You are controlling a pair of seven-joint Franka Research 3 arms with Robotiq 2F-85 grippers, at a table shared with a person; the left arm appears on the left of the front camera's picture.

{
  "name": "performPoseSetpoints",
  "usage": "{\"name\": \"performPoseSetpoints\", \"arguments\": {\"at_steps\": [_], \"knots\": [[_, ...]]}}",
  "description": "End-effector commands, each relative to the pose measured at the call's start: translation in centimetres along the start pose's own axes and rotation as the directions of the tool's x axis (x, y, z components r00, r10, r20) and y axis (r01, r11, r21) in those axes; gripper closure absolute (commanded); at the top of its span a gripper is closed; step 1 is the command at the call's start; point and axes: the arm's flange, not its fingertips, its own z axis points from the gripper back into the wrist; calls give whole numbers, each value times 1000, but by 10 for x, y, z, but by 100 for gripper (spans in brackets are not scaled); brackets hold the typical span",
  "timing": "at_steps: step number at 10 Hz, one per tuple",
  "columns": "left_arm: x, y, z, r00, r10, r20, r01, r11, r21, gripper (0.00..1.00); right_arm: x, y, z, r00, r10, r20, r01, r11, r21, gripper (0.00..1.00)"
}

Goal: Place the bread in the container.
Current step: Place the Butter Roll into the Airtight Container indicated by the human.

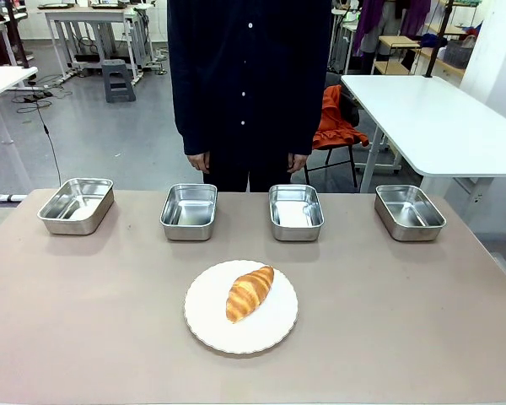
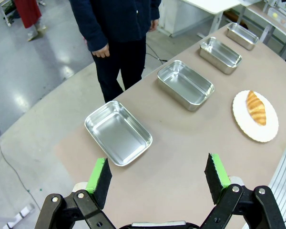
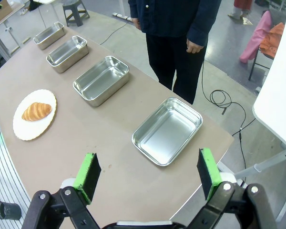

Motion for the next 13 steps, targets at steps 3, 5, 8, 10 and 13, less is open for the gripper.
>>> {"name": "performPoseSetpoints", "arguments": {"at_steps": [3,5,8,10,13], "knots": [[0,1,3,1000,0,7,0,1000,-8,0,2,-2,-1,1000,8,22,-8,1000,0,0],[0,1,3,1000,0,7,0,1000,-8,0,2,-2,-1,1000,8,22,-8,1000,0,0],[0,1,3,1000,0,7,0,1000,-8,0,2,-2,-1,1000,8,22,-8,1000,0,0],[0,1,3,1000,0,7,0,1000,-8,0,2,-2,-1,1000,8,22,-8,1000,0,0],[0,1,3,1000,0,7,0,1000,-8,0,2,-2,-1,1000,8,22,-8,1000,0,0]]}}
